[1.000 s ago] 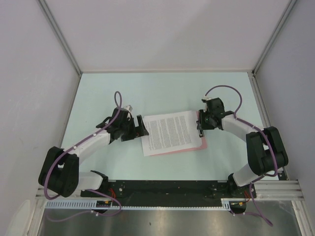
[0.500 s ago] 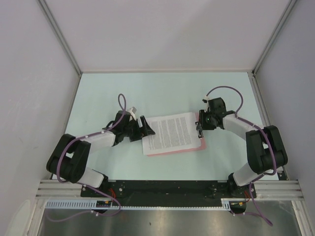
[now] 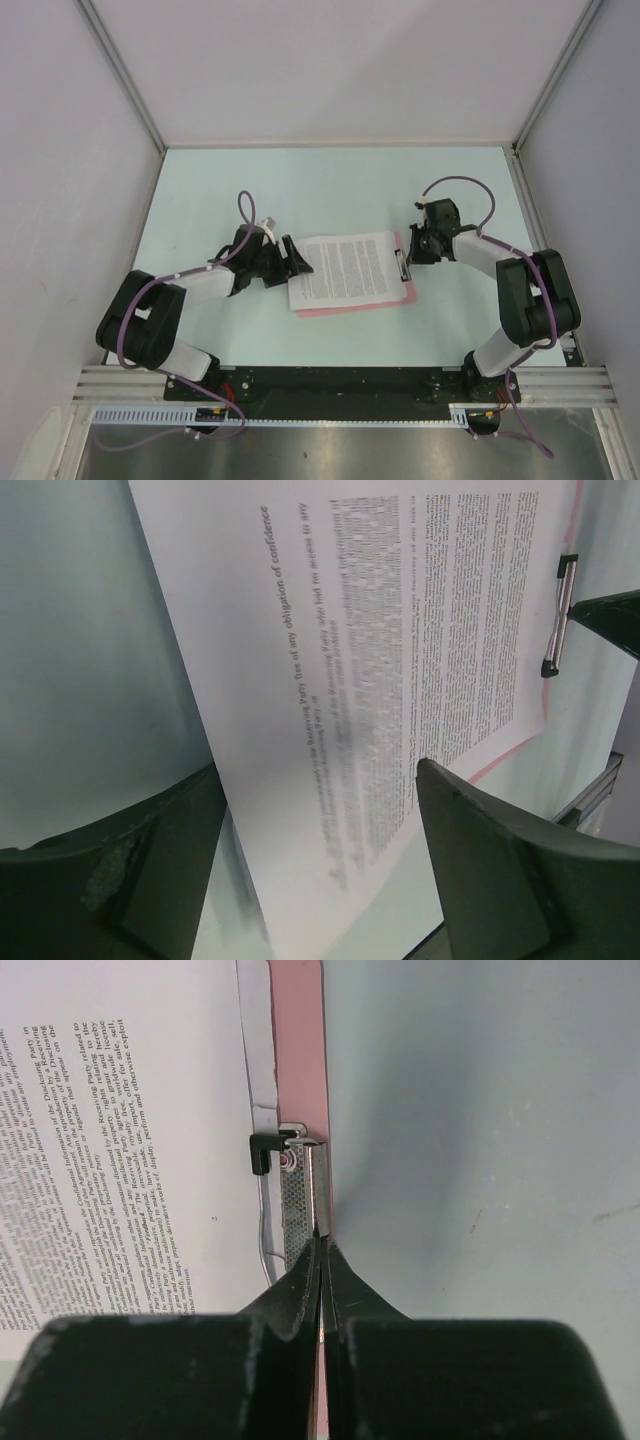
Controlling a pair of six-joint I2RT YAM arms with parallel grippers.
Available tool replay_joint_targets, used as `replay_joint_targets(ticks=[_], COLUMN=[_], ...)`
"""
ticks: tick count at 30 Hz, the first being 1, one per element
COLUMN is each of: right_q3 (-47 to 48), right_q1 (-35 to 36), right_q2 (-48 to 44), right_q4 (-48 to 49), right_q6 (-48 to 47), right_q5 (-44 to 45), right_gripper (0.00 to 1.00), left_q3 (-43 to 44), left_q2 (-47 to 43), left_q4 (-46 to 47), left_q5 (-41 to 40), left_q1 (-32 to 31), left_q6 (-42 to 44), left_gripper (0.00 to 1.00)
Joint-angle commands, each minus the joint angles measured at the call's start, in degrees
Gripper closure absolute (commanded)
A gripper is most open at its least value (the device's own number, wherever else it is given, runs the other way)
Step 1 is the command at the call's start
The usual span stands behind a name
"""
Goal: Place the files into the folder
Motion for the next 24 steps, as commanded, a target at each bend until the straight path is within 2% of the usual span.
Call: replay_joint_targets(ticks=[1, 3, 4, 5, 6, 7, 9, 12, 19, 24], right_q3=[0.2, 0.2, 0.2, 0.2, 0.2, 0.3, 0.3, 0.3, 0.4, 0.3], right_q1=[1.2, 1.6, 2.0, 2.2, 2.7, 3.4, 4.3, 5.3, 8.1, 9.5], right_q2=[1.0, 0.9, 0.7, 0.5, 0.2, -0.6, -1.8, -3.5, -1.4, 0.7], right_q4=[0.4, 0.2, 0.1, -0.1, -0.5, -0.6, -1.7, -2.9, -1.6, 0.7], right_q6=[1.0, 1.4, 1.8, 2.0, 2.3, 2.6, 3.7, 5.2, 6.5, 7.3], right_q5=[-0.8, -0.1, 0.6, 1.2, 1.9, 3.3, 5.6, 8.2, 9.9, 12.7], right_gripper=[1.0, 0.98, 0.94, 0.88, 0.74, 0.68, 0.56, 0.47, 0.44, 0.48], left_q3=[1.9, 2.6, 2.8, 3.2, 3.7, 4.0, 4.5, 4.6, 4.4, 4.6], left_q2=[-1.8, -1.6, -1.8, -2.3, -2.5, -3.0, -3.1, -2.8, -1.4, -0.8], left_q4=[-6.9, -10.2, -10.4, -11.8, -12.7, -13.3, -14.5, -14.8, -13.8, -13.9], left_q5=[-4.0, -4.1, -5.1, -6.4, -7.4, -8.9, -9.2, -9.8, -9.9, -10.5], left_q1=[-0.3, -0.7, -1.0, -1.7, -2.0, -2.4, -2.8, -3.6, -5.3, -6.1], left_q6=[2.3, 2.3, 2.7, 3.0, 3.3, 3.6, 3.7, 3.6, 2.3, 2.1], left_gripper=[0.14, 0.09, 0.09, 0.09, 0.08, 0.08, 0.08, 0.08, 0.08, 0.09])
